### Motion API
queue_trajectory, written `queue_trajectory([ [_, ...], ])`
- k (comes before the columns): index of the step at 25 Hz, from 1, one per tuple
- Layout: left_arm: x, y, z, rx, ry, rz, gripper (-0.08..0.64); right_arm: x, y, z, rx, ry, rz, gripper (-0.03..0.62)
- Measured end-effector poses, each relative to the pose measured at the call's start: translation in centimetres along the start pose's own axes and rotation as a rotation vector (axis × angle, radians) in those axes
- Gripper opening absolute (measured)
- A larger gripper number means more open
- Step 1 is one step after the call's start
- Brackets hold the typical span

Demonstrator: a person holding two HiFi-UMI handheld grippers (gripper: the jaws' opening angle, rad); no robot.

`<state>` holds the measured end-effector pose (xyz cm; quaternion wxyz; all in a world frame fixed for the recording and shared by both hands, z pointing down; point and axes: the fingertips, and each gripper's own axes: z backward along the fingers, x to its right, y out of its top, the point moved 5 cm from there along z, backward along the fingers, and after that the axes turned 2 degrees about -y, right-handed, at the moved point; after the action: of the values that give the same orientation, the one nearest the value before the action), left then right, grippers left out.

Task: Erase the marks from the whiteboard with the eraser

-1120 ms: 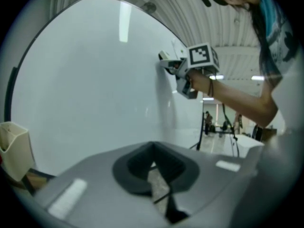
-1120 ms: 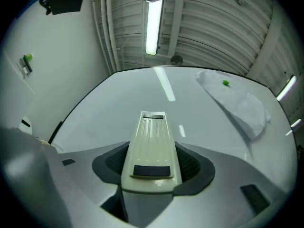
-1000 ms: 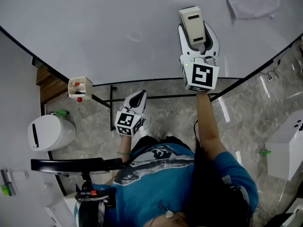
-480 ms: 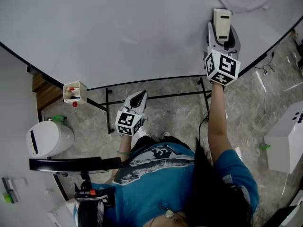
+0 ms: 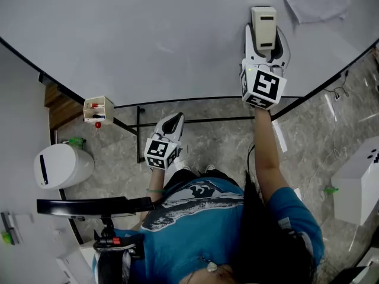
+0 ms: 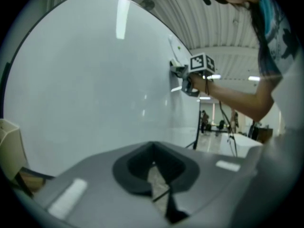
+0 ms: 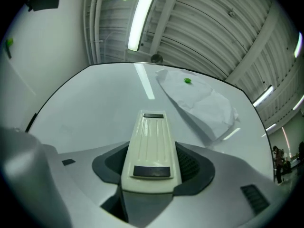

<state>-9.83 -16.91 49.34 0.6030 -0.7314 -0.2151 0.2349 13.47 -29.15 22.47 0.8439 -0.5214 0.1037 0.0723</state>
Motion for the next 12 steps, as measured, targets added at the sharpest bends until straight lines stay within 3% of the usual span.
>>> queue_trajectory([
  [6,-1.3,-0.6,1.0,0.0,0.039,0.004,0.003,-10.3,0.7,0.3,0.035,0.185,0.152,0.264],
  [12,-2.2,-1.0,1.8,-0.005,0.076,0.015,0.003,-21.3,-2.9,2.2,-0.008,0.412,0.236,0.264],
])
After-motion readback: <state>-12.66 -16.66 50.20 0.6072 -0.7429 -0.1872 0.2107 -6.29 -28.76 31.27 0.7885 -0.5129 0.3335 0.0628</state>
